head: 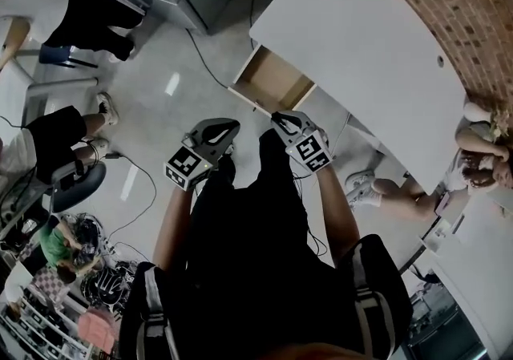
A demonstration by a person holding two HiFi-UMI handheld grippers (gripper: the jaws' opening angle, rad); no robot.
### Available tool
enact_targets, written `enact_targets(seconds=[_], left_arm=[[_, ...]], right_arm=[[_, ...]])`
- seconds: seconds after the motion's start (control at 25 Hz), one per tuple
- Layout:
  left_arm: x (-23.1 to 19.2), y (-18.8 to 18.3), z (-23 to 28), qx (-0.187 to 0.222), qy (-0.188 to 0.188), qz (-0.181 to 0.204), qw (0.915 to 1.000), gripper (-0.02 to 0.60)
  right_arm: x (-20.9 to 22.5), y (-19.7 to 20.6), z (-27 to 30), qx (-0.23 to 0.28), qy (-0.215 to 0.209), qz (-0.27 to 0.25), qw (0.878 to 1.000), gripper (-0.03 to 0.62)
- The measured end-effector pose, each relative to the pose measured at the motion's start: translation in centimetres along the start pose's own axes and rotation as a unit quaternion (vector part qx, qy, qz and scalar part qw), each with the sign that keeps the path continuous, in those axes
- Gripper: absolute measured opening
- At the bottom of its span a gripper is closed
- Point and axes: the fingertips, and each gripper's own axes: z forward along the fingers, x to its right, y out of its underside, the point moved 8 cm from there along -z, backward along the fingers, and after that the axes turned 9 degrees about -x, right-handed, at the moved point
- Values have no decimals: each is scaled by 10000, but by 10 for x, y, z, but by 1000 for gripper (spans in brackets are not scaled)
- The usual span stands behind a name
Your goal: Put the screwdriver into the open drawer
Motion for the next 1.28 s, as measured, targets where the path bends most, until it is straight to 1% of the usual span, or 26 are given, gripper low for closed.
enact_targets(seconds=[0.2,0.4,0.64,0.8,0.88,1.0,1.16,1.28], left_arm=[[-11,20,12,-212,-138,-166,9995,18],[-13,41,25,-385,-229,-345,9984,18],[-19,63,37,-517,-275,-545,9968,18],[-23,72,47,-693,-325,-438,9961,18],[-22,77,51,-711,-311,-464,9959,18],[-21,86,57,-771,-304,-520,9952,18],[-20,97,63,-909,-320,-484,9942,18],[-16,107,68,-909,-300,-576,9937,18]], right_arm=[[14,14,31,-221,-186,-50,9996,120],[26,37,60,-518,-357,-181,9979,120],[41,63,95,-723,-518,-27,9960,120],[49,77,123,-934,-669,-147,9933,120],[51,83,133,-1001,-719,-165,9922,120],[56,92,146,-1116,-699,-82,9913,120],[67,106,171,-1413,-424,-150,9889,120],[75,122,191,-1498,-490,-59,9875,120]])
